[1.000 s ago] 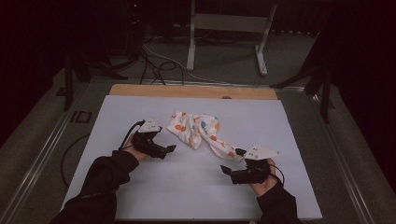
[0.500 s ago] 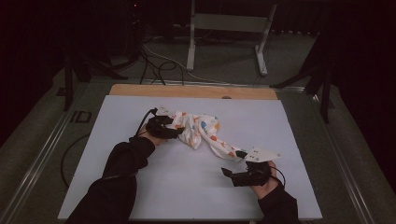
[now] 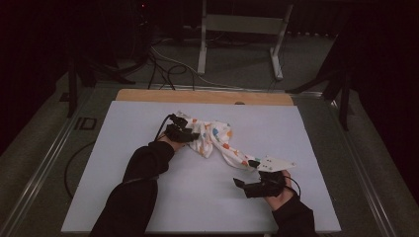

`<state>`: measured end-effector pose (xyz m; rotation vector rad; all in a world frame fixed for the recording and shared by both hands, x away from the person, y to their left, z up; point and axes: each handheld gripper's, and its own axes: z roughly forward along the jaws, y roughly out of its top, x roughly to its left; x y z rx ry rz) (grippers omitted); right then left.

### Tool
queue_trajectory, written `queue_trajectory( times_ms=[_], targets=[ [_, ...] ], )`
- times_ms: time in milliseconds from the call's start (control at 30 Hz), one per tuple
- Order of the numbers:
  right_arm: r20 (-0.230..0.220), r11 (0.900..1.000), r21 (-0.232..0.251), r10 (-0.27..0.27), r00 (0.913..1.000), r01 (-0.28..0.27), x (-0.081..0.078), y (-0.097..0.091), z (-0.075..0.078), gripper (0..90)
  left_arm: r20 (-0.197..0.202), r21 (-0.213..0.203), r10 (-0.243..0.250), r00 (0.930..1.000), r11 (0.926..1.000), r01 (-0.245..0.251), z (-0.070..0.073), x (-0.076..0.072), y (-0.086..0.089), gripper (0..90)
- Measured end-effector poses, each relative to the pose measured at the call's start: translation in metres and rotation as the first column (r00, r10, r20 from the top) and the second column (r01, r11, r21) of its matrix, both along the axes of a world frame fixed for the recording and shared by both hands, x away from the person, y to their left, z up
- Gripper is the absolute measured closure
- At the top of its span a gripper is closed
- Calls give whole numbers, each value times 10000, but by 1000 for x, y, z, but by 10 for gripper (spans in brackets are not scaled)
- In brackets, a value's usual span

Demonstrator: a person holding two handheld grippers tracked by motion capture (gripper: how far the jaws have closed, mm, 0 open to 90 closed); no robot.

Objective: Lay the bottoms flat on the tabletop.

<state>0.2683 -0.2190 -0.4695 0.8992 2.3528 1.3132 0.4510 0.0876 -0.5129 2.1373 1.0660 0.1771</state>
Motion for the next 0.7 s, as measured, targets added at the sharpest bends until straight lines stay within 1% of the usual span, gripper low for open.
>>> queue_trajectory(
  times_ms=[33, 67, 100, 133, 233, 267, 400, 433, 467, 533, 567, 633, 700],
  targets=[
    [0, 10000, 0, 0, 10000, 0, 0, 0, 0, 160, 0, 0, 0, 10000, 10000, 0, 0, 0, 0, 631],
    [-2, 10000, -17, -17, 10000, 17, 0, 0, 0, 160, -97, 147, -103, 9999, 9998, 104, -3, -1, -2, 631],
    [-60, 10000, -10, -27, 10000, 27, 1, 0, 0, 160, -142, 240, -145, 9998, 9996, 148, -4, -1, -3, 674],
    [-65, 10000, -16, -33, 10000, 33, 0, 0, 0, 160, -83, 264, -170, 9998, 9995, 172, -4, -2, -3, 695],
    [-75, 10000, -40, -23, 10000, 23, 1, 0, 0, 160, -77, 325, -80, 9999, 9994, 82, -4, -2, -3, 698],
    [-84, 10000, -20, -33, 10000, 33, 1, 0, -1, 160, -61, 348, -116, 9999, 9993, 118, -4, -2, -3, 715],
    [-87, 10000, -10, -16, 10000, 16, 2, 0, 0, 160, -121, 280, -361, 9993, 9989, 364, -4, -5, -4, 856],
    [-91, 10000, -20, -37, 10000, 37, 2, 0, 0, 160, -17, 379, -320, 9995, 9988, 320, -3, -5, -5, 866],
    [-97, 10000, -26, -44, 9999, 43, 2, 0, 0, 160, -1, 386, -323, 9995, 9987, 323, -1, -6, -5, 874],
    [-89, 10000, -33, -33, 10000, 33, 1, 0, -1, 160, 202, 300, -370, 9991, 9989, 364, 3, -9, -5, 878],
    [-61, 10000, -45, -40, 10000, 40, 1, -1, 0, 160, 228, 150, -406, 9989, 9991, 403, 6, -10, -4, 878],
    [-66, 10000, 9, -74, 10000, 75, 2, -1, 0, 160, 422, 23, -467, 9980, 9989, 467, 14, -14, 0, 884],
    [-34, 9999, -2, -103, 9999, 103, 1, -2, 1, 160, 527, -162, -441, 9976, 9989, 450, 20, -18, 3, 884]
  ],
)
